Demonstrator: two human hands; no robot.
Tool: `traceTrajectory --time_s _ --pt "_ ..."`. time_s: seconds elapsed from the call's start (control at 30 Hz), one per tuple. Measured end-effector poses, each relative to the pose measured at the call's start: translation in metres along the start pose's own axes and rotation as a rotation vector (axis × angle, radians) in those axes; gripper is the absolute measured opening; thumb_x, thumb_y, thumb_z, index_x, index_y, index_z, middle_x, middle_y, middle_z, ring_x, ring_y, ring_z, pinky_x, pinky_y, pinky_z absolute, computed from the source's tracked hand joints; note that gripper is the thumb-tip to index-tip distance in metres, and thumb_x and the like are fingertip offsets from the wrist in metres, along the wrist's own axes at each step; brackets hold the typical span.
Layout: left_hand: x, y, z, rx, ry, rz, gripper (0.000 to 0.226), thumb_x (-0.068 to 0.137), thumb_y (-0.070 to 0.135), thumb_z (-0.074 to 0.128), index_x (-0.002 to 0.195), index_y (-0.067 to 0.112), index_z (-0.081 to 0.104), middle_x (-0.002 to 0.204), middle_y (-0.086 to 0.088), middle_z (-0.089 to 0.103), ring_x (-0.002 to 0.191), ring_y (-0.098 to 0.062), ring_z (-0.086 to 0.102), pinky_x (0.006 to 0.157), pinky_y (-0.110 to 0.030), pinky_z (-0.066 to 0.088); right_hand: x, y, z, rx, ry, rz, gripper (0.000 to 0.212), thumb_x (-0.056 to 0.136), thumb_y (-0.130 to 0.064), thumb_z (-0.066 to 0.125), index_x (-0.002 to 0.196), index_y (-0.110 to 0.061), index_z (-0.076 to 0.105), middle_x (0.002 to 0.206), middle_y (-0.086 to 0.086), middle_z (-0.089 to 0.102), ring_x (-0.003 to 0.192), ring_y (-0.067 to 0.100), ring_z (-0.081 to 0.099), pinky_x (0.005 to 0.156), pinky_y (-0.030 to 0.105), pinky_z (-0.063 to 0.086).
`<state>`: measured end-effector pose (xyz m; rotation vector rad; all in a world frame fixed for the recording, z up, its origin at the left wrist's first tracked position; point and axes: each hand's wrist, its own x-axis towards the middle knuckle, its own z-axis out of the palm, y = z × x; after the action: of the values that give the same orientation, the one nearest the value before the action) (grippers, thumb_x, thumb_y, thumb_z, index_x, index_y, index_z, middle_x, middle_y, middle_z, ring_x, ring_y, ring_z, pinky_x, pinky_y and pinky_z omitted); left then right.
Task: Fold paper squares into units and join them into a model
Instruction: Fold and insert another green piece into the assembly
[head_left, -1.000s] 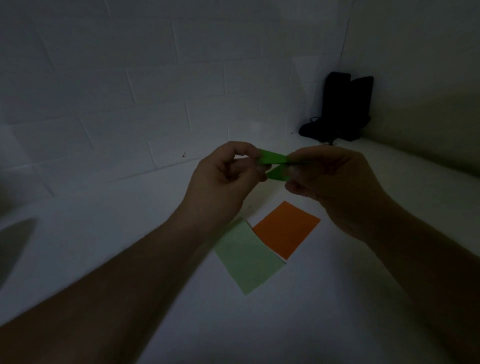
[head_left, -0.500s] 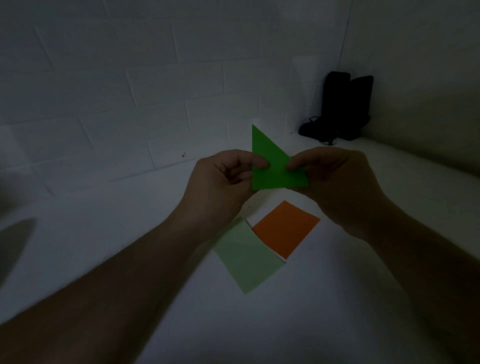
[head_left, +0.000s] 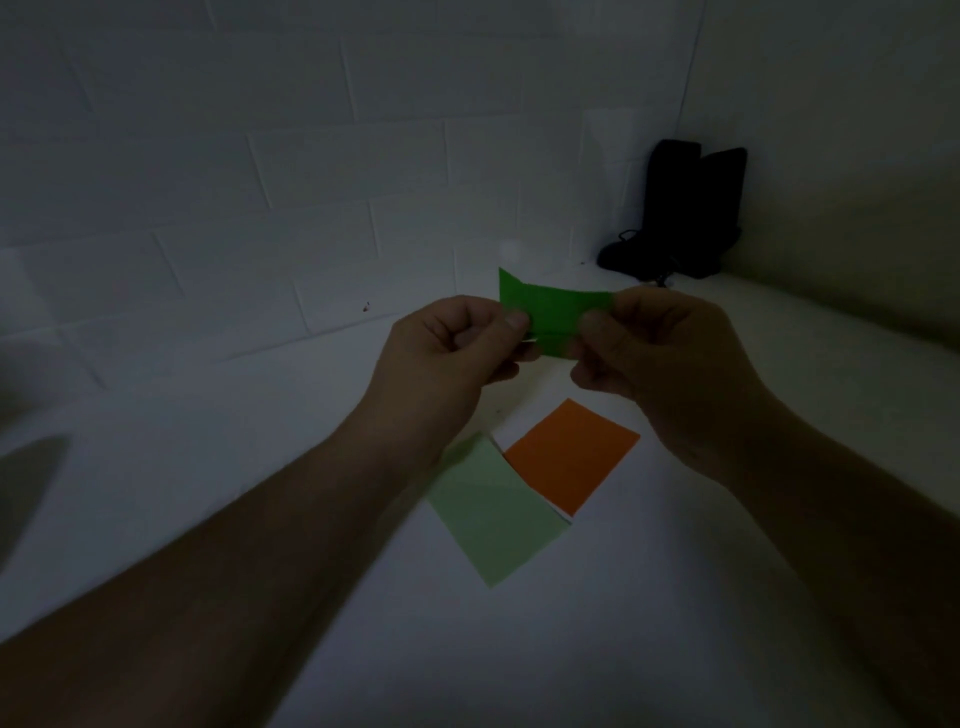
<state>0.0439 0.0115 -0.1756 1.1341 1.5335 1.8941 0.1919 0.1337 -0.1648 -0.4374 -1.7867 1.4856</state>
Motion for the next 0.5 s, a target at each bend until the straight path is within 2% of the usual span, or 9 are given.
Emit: traceTrajectory --time_s 0.17,0.37,0.5 --pt "-0.0005 -0.0006 0.0011 0.001 -0.006 -0.024 0.012 0.099 0.015 0.064 0.096 0.006 0.071 0.092 -0.014 0.077 0.096 -0.030 0.074 0.088 -0.036 0.060 0.0002 0.0009 0.0001 -0.005 -0.015 0.038 0.011 0.096 -0.012 0.061 0.087 -0.015 0.066 0.077 0.003 0.074 0.070 0.019 0.069 0.083 0.046 0.062" --pt "-0.0005 -0.0001 0.0025 -0.048 0.018 -0.048 0.007 0.096 0.013 0.068 0.091 0.008 0.071 0.086 -0.014 0.076 0.085 -0.021 0.072 0.082 -0.030 0.059 0.0000 -0.0008 0.0002 0.042 -0.025 0.065 0.012 0.095 -0.015 0.062 0.084 -0.009 0.063 0.075 0.004 0.072 0.072 0.021 0.068 0.083 0.045 0.061" --pt "-0.0004 0.0013 0.0022 -0.113 0.034 -0.085 0.002 0.091 0.008 0.072 0.091 0.008 0.070 0.082 -0.013 0.074 0.080 -0.018 0.071 0.078 -0.029 0.058 0.0001 -0.0011 0.0002 0.061 -0.006 0.056 0.010 0.090 -0.010 0.068 0.085 -0.008 0.059 0.073 0.007 0.073 0.069 0.023 0.068 0.078 0.045 0.061"
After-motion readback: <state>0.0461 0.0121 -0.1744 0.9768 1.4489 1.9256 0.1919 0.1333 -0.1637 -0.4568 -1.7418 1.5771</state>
